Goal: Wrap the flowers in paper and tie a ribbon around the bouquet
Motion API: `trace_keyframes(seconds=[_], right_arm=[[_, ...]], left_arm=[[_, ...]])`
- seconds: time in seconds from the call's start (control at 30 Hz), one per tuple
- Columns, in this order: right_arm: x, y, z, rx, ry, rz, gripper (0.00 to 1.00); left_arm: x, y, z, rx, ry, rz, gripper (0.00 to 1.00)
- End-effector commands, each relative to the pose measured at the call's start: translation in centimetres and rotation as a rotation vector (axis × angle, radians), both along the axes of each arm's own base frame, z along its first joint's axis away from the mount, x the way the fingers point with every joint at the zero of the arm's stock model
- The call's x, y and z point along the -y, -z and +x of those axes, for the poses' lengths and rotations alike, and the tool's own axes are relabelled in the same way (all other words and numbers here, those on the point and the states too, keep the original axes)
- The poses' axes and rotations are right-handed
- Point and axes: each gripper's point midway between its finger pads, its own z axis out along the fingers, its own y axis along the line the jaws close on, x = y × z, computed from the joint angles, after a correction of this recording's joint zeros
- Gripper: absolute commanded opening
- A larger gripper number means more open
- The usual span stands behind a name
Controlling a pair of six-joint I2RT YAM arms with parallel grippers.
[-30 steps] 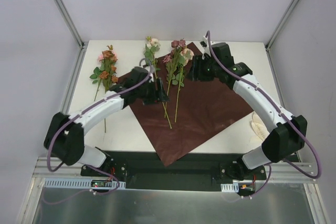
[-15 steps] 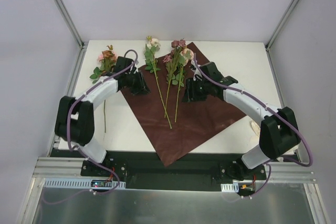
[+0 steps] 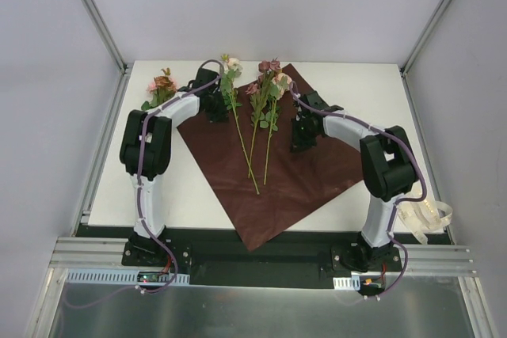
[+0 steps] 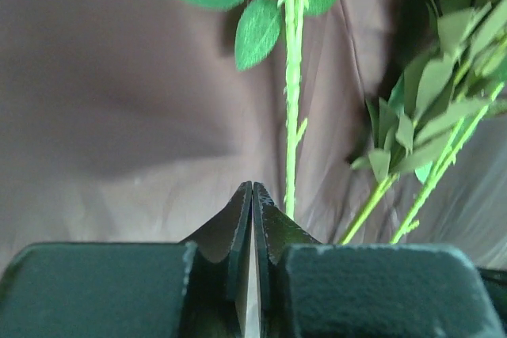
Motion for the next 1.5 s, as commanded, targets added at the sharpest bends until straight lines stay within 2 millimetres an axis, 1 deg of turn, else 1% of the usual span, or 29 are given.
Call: trace_keyframes(seconds=[0.0,0.03,0.07,0.13,0.23,0.3,0.33,0.4,0.47,0.53,0.6,0.63,0.7,0.73,0.77,0.8,0.83,0.9,0.93,1.0,1.03,1.07,1.13,1.17,1.23,1.3,1.4,1.43,1.47], right_arm=[[0.2,-0.5,1.0,0.021,0.006,-0.047,0.01],[0.2,-0.4,1.0,0.018,0.006,-0.049,0.01],[0.2,-0.2,0.9,0.012,0.009,-0.052,0.01],[0.1,0.1,0.7,0.003,0.005,-0.05,0.01],[0.2,0.6,0.6,-0.011,0.004,-0.052,0.01],[-0.1,0.8,0.6,-0.02,-0.001,-0.04,0.01],[-0.1,0.7,0.6,-0.021,-0.002,-0.033,0.01],[-0.5,0.9,0.6,-0.029,-0.006,-0.018,0.01],[-0.6,1.0,0.6,-0.034,-0.005,-0.013,0.01],[-0.7,0.8,0.4,-0.035,-0.01,-0.007,0.01],[-0.7,-0.1,0.3,-0.015,-0.011,0.0,0.01],[-0.7,-0.4,0.3,-0.004,-0.014,0.005,0.01],[-1.4,-1.6,0.1,0.024,-0.037,0.027,0.01],[-1.6,-1.8,-0.1,0.029,-0.051,0.029,0.01],[-1.9,-2.1,-0.2,0.034,-0.061,0.035,0.01],[-2.7,-2.4,-0.8,0.029,-0.084,0.051,0.01],[-3.1,-2.9,-1.1,0.034,-0.095,0.065,0.02],[-4.1,-3.0,-2.0,0.032,-0.128,0.074,0.04],[-4.5,-3.1,-2.4,0.032,-0.14,0.076,0.05],[-5.5,-2.6,-3.4,0.022,-0.167,0.078,0.08],[-5.6,-2.4,-3.6,0.021,-0.172,0.07,0.09],[-5.5,-1.9,-4.0,0.015,-0.174,0.051,0.11],[-5.4,-1.3,-4.3,0.02,-0.183,0.012,0.11],[-5.5,-0.8,-4.8,0.01,-0.194,-0.001,0.11],[-5.4,-0.4,-5.2,0.006,-0.201,-0.02,0.11],[-5.5,0.1,-5.6,0.009,-0.208,-0.036,0.11],[-6.3,0.3,-6.2,-0.001,-0.218,-0.012,0.1],[-6.6,0.5,-6.3,-0.007,-0.214,-0.002,0.1],[-7.0,0.5,-6.3,-0.007,-0.217,0.01,0.1]], left_arm=[[1.3,0.4,2.6,0.019,-0.004,0.012,0.01],[1.8,1.4,2.7,0.003,0.006,0.017,0.0],[2.3,0.9,3.5,0.018,0.009,0.011,0.0],[3.3,1.3,4.0,0.004,0.016,-0.011,0.0],[4.7,1.7,4.1,0.001,0.047,-0.02,0.0],[6.1,1.2,4.2,0.017,0.076,-0.029,0.0],[6.5,1.5,4.2,0.012,0.085,-0.033,0.0],[7.3,0.8,4.6,0.035,0.102,-0.04,0.0],[7.4,0.7,4.8,0.044,0.104,-0.025,0.0],[6.8,0.3,4.9,0.055,0.097,0.0,0.0],[6.1,0.2,4.5,0.051,0.098,0.034,0.02],[5.6,-0.4,4.2,0.06,0.096,0.047,0.08],[4.9,-0.7,3.6,0.069,0.11,0.082,0.17],[4.5,-2.0,3.4,0.09,0.114,0.083,0.22],[4.1,-1.6,2.6,0.071,0.118,0.09,0.24],[3.8,-1.8,2.0,0.07,0.127,0.097,0.25],[3.3,-2.4,0.9,0.067,0.129,0.099,0.25],[3.4,-2.7,-0.6,0.052,0.152,0.078,0.24],[3.1,-2.6,-2.0,0.033,0.162,0.071,0.23],[3.5,-2.4,-4.0,0.005,0.185,0.055,0.18],[3.6,-2.8,-4.8,0.009,0.193,0.051,0.17],[4.0,-1.8,-6.5,-0.022,0.218,0.061,0.17],[4.4,-1.1,-8.7,-0.038,0.246,0.079,0.13],[5.7,-0.9,-10.2,-0.043,0.289,0.085,0.13],[6.7,0.2,-12.1,-0.068,0.323,0.086,0.11],[8.0,1.0,-13.6,-0.081,0.358,0.092,0.1],[8.5,2.4,-14.6,-0.113,0.364,0.103,0.08],[8.3,3.1,-15.0,-0.128,0.358,0.109,0.08],[8.6,3.2,-15.1,-0.127,0.353,0.094,0.07]])
